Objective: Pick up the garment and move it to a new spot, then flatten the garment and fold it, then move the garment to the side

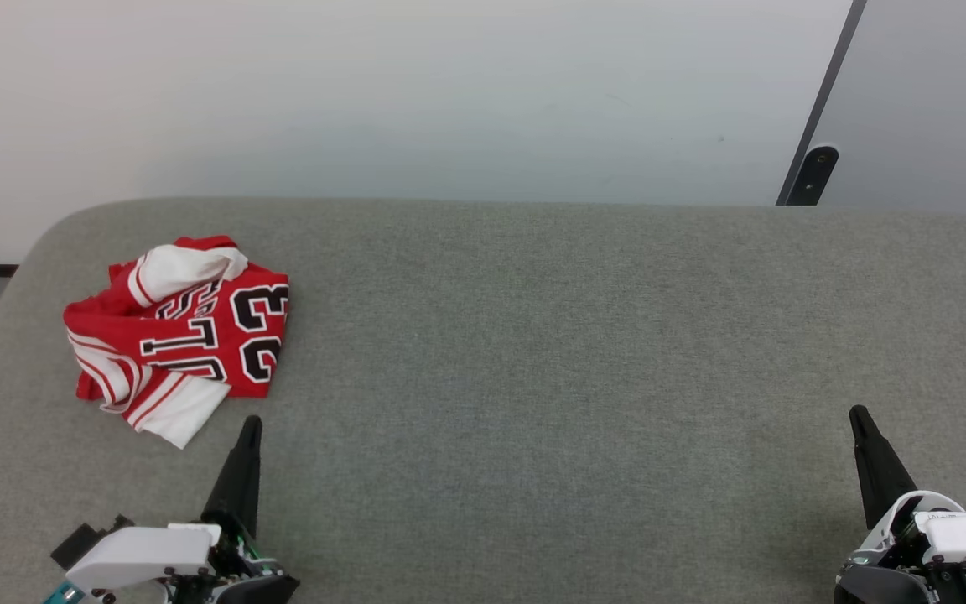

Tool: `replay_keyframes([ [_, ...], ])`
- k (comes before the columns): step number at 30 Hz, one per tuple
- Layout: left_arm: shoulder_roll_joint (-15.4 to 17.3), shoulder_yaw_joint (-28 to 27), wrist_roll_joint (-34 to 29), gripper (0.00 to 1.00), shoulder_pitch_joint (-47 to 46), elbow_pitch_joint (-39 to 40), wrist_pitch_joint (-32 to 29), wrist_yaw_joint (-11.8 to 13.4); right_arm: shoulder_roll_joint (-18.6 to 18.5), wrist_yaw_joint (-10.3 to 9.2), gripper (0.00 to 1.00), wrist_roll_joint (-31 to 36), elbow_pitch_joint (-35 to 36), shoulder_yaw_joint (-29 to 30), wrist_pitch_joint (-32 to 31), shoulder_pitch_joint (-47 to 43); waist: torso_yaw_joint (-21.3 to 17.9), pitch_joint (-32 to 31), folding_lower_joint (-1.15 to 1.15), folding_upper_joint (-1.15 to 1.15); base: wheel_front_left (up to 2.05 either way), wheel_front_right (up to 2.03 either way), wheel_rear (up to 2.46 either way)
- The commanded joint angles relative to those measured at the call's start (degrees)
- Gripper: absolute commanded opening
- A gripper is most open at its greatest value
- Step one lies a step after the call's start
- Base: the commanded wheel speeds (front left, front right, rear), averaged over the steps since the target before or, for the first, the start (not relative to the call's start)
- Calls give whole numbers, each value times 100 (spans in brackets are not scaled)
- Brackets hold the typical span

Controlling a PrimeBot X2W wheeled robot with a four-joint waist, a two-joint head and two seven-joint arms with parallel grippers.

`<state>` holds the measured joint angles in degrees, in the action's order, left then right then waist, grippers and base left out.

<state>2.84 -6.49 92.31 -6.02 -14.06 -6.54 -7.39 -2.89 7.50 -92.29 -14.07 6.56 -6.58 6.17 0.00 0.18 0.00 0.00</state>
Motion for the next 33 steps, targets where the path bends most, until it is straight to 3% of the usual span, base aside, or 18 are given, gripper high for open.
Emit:
replay_keyframes([
  [1,0,-10,19,0,-54,7,-12,-22,12,-2,0,-24,15,-8,-6,18,0,0,0,0,0,0,0],
  [33,0,-10,19,0,-54,5,-12,-22,12,-2,0,-24,15,-8,-6,18,0,0,0,0,0,0,0],
])
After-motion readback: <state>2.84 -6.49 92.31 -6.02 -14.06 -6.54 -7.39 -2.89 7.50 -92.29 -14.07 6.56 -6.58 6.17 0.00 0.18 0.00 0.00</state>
